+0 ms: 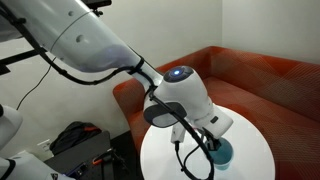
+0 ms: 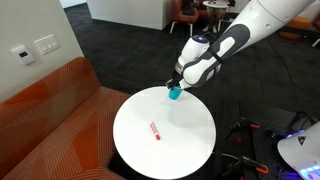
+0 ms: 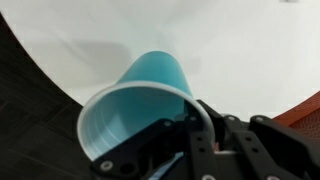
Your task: Move the light blue cup to the right then place the red marker inside the cup
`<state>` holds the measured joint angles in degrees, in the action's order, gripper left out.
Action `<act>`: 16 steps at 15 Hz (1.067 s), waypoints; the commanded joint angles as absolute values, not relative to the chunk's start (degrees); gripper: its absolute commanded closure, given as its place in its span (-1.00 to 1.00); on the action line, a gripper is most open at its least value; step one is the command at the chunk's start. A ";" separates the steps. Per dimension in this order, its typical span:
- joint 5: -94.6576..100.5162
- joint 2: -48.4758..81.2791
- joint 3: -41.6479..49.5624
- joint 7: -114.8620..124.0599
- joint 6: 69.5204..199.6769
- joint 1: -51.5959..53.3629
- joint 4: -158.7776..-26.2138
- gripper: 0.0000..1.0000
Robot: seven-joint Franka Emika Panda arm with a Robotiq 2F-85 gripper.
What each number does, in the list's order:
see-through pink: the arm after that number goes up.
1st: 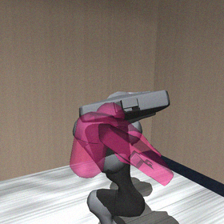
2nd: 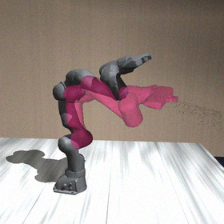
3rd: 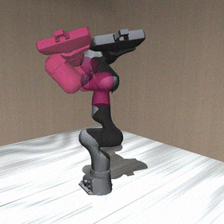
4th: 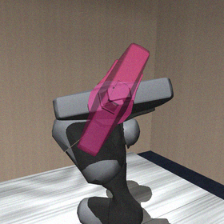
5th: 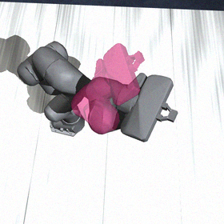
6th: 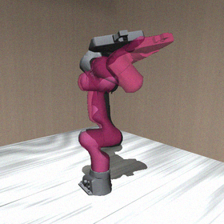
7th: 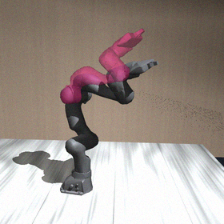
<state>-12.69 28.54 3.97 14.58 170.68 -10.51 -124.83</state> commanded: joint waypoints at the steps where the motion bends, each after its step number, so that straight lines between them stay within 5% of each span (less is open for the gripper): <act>1: -7.69 27.64 8.07 13.58 164.36 -5.32 -120.71 0.97; 16: 5.84 36.59 11.09 13.00 161.66 3.22 -109.68 0.97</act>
